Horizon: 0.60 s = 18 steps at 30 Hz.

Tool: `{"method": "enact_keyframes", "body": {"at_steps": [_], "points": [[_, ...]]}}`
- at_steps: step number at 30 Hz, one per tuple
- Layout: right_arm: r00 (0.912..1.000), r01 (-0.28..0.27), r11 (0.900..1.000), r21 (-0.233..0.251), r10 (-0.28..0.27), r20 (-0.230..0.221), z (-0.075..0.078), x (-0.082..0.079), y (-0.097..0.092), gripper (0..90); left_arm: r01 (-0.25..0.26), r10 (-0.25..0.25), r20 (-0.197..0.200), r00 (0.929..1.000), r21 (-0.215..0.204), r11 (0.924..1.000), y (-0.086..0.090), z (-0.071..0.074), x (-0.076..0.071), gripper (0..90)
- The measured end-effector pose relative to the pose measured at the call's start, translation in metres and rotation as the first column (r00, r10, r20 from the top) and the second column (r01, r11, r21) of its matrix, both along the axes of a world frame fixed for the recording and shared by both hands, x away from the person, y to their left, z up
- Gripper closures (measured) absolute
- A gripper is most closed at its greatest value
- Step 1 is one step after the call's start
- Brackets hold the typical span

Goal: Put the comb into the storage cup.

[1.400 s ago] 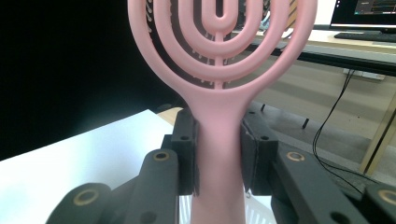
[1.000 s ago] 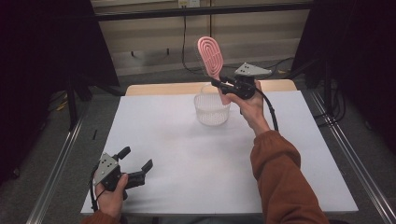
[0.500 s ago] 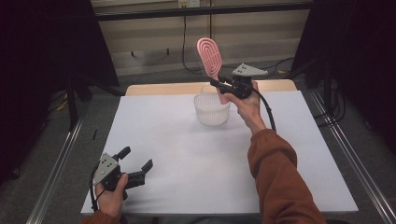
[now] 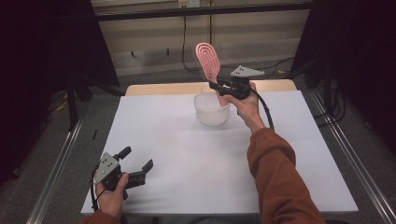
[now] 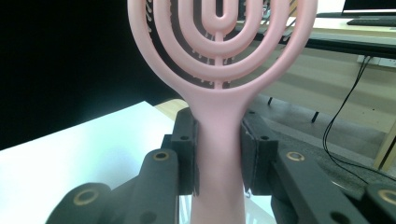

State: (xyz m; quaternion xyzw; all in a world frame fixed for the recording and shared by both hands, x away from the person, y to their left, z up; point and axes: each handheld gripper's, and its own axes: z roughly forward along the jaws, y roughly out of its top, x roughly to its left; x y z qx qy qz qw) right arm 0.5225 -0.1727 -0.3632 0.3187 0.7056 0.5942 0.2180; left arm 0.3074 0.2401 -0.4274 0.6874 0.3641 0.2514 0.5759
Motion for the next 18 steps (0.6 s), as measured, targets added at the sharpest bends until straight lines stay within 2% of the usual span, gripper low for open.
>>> {"method": "enact_keyframes", "body": {"at_steps": [18], "points": [[0.9999,-0.001,0.9998,-0.018,0.001,-0.014,-0.014,0.009,0.004,70.3,0.0,0.0,0.001,1.0,-0.005,1.0,0.0,0.001,-0.001,2.7]]}}
